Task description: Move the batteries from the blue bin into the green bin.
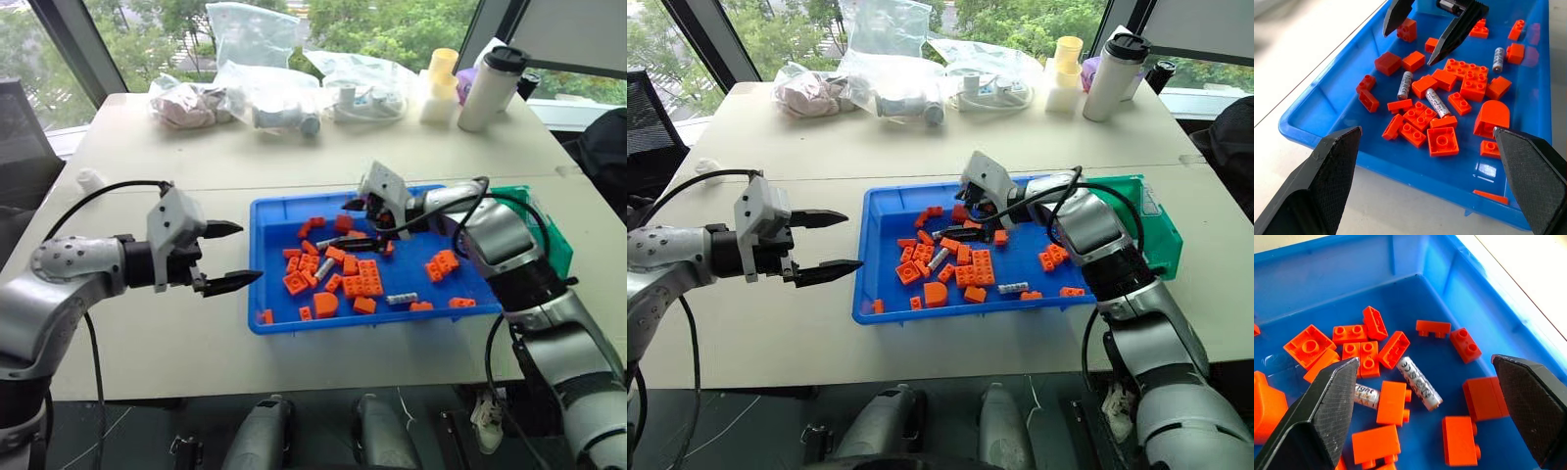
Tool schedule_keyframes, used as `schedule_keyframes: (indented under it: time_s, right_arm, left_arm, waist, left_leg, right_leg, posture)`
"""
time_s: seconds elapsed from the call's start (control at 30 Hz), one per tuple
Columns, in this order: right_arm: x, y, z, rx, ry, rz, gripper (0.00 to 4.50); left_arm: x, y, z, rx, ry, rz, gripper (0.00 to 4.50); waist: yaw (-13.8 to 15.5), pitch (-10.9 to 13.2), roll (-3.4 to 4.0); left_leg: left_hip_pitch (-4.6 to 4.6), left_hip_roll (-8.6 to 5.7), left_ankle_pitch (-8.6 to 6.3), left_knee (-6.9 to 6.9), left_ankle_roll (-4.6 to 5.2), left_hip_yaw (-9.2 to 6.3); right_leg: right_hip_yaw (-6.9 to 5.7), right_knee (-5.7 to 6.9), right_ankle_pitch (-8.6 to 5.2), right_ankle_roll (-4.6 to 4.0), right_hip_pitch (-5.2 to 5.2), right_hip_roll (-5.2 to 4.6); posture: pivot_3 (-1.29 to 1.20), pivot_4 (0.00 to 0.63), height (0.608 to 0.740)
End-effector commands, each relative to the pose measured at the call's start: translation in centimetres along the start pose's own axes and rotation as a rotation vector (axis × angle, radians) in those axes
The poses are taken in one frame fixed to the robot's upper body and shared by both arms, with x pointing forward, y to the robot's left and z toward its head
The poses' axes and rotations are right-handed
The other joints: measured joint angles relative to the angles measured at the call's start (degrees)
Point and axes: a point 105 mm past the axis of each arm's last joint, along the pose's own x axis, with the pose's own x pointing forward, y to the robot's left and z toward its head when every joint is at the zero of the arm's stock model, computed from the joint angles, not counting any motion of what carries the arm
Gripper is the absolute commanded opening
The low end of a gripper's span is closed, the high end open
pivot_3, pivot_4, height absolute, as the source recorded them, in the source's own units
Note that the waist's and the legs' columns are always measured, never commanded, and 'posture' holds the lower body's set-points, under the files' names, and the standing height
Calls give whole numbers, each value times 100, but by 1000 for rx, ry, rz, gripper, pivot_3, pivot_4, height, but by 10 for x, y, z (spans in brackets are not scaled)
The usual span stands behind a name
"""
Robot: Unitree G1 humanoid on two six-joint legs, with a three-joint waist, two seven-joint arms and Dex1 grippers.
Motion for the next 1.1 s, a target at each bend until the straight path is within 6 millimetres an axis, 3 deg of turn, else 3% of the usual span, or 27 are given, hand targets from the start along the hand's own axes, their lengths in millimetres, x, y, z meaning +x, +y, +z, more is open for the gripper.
schedule_keyframes:
  time_s: [0.03,0.27,0.5,0.6,0.83,1.1]
  right_arm:
    - [5,0,4,-48,36,17,4473]
    - [22,2,6,-103,95,34,4473]
    - [39,-4,-4,-135,155,22,4473]
    - [43,-4,-11,-181,200,33,3578]
    - [50,1,-11,-258,231,70,37]
    - [51,3,3,-186,150,61,37]
  left_arm:
    - [-3,-3,6,30,-17,19,4500]
    - [-2,-5,5,22,-20,32,4500]
    - [3,-6,4,25,-22,36,4500]
    - [3,-6,6,26,-28,39,4500]
    - [4,-5,7,32,-36,51,4500]
    - [5,-4,7,44,-39,65,4500]
  waist:
    - [3,0,0]
    - [-32,0,0]
    - [-25,0,0]
    - [-28,0,1]
    - [-35,-3,1]
    - [-35,-4,0]
  left_leg:
    - [0,-1,0,0,0,0]
    - [0,-2,1,0,-2,1]
    - [0,-2,2,-1,-5,3]
    - [0,-3,3,-1,-5,3]
    - [1,-3,4,0,-7,2]
    - [3,-2,4,-1,-8,2]
  right_leg:
    - [0,0,0,0,1,-1]
    - [1,4,0,0,-4,1]
    - [1,10,0,0,-7,2]
    - [1,10,0,0,-7,1]
    - [1,12,0,0,-8,3]
    - [2,14,0,0,-8,4]
  posture:
    - [0,150,740]
    - [0,150,740]
    - [0,150,740]
    - [0,150,740]
    - [0,150,740]
    - [0,150,740]
